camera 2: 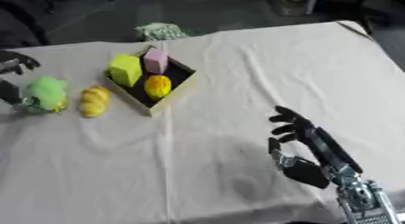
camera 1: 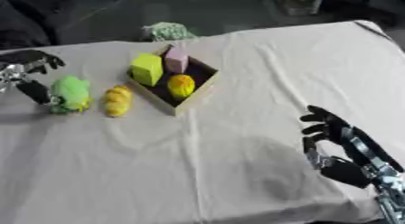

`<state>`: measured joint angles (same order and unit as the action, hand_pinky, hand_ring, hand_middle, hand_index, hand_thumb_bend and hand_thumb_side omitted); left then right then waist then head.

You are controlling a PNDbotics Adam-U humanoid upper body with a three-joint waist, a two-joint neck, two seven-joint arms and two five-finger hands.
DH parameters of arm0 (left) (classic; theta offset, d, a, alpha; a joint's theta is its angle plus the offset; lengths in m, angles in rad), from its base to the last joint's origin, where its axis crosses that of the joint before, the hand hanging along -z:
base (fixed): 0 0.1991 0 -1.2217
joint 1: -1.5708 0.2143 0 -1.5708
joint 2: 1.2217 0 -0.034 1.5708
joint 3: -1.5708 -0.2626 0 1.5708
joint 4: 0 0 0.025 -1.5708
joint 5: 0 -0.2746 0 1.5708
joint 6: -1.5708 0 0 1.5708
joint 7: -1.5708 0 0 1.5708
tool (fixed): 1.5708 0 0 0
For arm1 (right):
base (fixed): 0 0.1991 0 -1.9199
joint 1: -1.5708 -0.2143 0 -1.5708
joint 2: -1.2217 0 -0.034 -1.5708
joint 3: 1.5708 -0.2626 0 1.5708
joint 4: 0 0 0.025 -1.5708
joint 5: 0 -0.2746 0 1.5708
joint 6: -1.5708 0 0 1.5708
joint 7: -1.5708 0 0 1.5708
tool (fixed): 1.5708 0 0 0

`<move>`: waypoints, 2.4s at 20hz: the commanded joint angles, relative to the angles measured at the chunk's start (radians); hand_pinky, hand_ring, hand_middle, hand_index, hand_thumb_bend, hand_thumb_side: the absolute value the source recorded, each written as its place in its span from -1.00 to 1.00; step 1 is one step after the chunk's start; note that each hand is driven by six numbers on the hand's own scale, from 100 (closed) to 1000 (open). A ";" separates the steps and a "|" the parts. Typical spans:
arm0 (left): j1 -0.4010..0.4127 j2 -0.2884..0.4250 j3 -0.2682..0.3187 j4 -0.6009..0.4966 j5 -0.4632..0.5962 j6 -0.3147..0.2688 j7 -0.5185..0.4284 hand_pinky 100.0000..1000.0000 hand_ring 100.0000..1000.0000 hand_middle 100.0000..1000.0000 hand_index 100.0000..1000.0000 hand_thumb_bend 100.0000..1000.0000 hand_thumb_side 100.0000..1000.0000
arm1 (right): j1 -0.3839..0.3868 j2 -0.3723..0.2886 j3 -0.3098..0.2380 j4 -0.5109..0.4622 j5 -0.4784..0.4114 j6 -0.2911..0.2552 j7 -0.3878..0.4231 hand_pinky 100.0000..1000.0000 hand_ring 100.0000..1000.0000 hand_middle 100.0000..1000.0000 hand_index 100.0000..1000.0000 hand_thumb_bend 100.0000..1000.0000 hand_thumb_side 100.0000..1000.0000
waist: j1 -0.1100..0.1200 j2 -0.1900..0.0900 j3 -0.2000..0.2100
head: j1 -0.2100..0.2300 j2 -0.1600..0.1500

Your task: Pick up objects on the table and place them in the box.

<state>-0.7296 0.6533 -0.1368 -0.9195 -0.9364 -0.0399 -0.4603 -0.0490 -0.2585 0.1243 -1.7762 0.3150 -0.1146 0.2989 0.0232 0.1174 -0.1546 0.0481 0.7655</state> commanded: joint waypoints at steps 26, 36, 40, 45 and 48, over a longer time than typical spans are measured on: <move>-0.157 -0.071 -0.060 -0.188 0.061 -0.036 0.152 0.22 -0.07 -0.09 0.32 -0.64 -0.89 | -0.010 -0.011 -0.001 -0.005 -0.003 -0.001 0.000 0.35 0.48 0.62 1.00 -1.00 -0.58 | -0.002 -0.015 -0.008 | -0.012 0.005; -0.224 -0.228 -0.121 -0.121 -0.017 -0.086 0.157 0.26 0.01 0.00 0.41 -0.60 -0.87 | -0.010 -0.010 0.010 -0.001 -0.011 -0.003 0.009 0.34 0.48 0.62 1.00 -1.00 -0.56 | -0.006 -0.017 -0.029 | 0.000 0.005; -0.224 -0.261 -0.125 -0.089 -0.039 -0.087 0.165 0.30 0.07 0.08 0.48 -0.55 -0.86 | -0.013 -0.008 0.012 -0.001 -0.015 -0.003 0.011 0.34 0.48 0.62 1.00 -1.00 -0.56 | -0.008 -0.015 -0.037 | 0.004 0.005; -0.219 -0.276 -0.136 -0.065 -0.071 -0.105 0.144 0.42 0.28 0.35 0.68 -0.39 -0.79 | -0.015 -0.007 0.012 0.000 -0.016 -0.003 0.012 0.34 0.48 0.62 1.00 -1.00 -0.56 | -0.010 -0.012 -0.042 | 0.006 0.005; -0.215 -0.271 -0.135 -0.063 -0.083 -0.113 0.118 0.47 0.36 0.44 0.73 -0.18 -0.69 | -0.015 -0.007 0.011 0.000 -0.016 -0.002 0.011 0.34 0.48 0.62 1.00 -1.00 -0.56 | -0.009 -0.012 -0.042 | 0.003 0.005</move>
<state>-0.9256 0.3680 -0.2742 -0.9735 -1.0114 -0.1486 -0.3331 -0.0530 -0.2584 0.1368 -1.7652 0.3053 -0.1151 0.3083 0.0166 0.1164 -0.1964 0.0514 0.7655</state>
